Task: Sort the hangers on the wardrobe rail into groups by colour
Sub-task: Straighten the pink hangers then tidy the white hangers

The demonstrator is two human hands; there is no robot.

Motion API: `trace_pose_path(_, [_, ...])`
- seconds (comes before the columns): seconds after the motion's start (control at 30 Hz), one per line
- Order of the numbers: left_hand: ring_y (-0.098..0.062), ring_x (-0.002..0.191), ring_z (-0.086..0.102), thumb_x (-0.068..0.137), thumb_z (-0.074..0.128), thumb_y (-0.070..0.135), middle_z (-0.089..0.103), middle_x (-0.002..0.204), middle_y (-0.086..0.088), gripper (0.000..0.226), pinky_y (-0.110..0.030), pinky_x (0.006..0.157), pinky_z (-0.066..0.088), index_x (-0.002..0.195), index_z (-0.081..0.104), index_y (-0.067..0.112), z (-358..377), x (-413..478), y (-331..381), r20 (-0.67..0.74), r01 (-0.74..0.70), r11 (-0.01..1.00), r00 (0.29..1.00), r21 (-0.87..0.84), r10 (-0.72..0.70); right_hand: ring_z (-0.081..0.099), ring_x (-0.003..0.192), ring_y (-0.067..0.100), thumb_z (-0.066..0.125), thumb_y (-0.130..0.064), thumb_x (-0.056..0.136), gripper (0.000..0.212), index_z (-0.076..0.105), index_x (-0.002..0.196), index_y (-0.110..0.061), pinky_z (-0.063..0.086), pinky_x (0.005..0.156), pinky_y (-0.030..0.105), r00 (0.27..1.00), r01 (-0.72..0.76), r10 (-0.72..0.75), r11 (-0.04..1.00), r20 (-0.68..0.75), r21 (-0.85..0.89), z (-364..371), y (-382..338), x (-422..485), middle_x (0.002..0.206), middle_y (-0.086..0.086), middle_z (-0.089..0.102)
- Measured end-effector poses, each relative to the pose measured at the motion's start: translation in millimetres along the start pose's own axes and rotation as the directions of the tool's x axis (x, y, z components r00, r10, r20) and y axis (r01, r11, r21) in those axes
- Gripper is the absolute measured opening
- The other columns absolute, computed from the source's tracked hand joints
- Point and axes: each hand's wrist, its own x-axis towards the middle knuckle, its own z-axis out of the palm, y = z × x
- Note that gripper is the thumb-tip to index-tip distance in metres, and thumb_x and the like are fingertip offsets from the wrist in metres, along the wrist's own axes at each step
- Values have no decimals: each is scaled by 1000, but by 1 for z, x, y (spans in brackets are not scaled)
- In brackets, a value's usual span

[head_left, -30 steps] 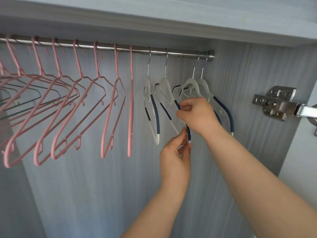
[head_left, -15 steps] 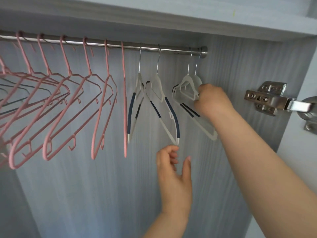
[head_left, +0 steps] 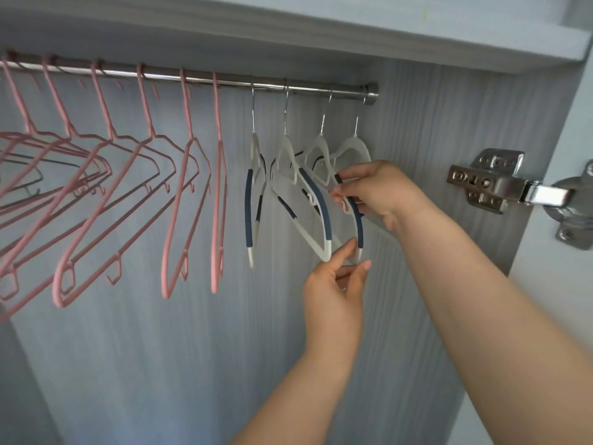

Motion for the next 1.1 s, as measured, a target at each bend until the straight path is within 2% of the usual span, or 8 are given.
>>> trace_pose_path(0.2, [2,78,64,83,63,8,69,86,10,40,-8,73,48,91,60,47,-4,-1,1,-77,-24,998,997,-57,20,57,60,12,60,2,82,36,55,117,-2,48,43,8,1000,19,-20,997,15,71,9,-1,-3,73,6,61])
trace_pose_path(0.43, [0,81,65,85,60,7,70,91,4,35,-8,73,47,100,62,38,-3,-1,1,-74,-42,996,997,-72,37,58,63,11,60,-2,83,38,53,121,0,51,54,14,999,38,-38,999,6,16,15,-4,-4,92,14,63])
trace_pose_path(0.5, [2,76,63,84,61,7,70,89,6,36,-6,71,46,98,60,41,-1,-2,1,-79,-40,997,996,-58,35,63,81,19,60,-10,85,40,52,124,-2,55,71,22,996,75,-81,987,-39,-145,13,-4,-6,102,16,64])
trace_pose_path(0.57, [3,73,62,84,61,7,69,88,5,36,-5,70,46,99,60,40,-1,-3,0,-81,-39,998,996,-47,35,59,106,26,56,-18,87,38,53,123,-7,48,91,30,964,151,-233,880,-132,-450,5,-4,-9,118,13,62])
trace_pose_path(0.67, [3,74,63,84,61,7,68,90,7,38,-4,71,46,101,58,40,0,-5,-2,-96,-40,998,995,-43,35,52,113,36,51,-14,86,33,57,118,-9,44,88,36,837,161,-481,671,-260,-723,-11,-5,-19,121,18,58])
trace_pose_path(0.8, [5,73,59,84,60,5,62,89,13,47,-2,68,43,108,49,45,2,-4,-1,-114,-86,996,990,-24,83,50,112,39,49,-8,84,31,48,114,0,44,85,38,922,-86,-286,507,-261,-858,-23,6,-14,121,24,52])
trace_pose_path(0.9, [0,71,54,88,54,4,54,81,15,54,-5,72,44,115,42,48,5,0,-2,-56,-142,989,988,47,145,53,112,38,43,-8,88,28,44,114,1,44,83,34,967,-115,-115,598,-228,-793,-21,16,-5,122,24,54])
trace_pose_path(1.1, [7,72,52,89,48,-2,50,73,25,59,-9,79,44,113,40,51,13,5,-7,8,-195,974,981,119,195,57,103,39,36,-4,89,26,53,108,-1,35,72,28,938,-34,-209,741,-278,-670,-22,28,2,112,26,60])
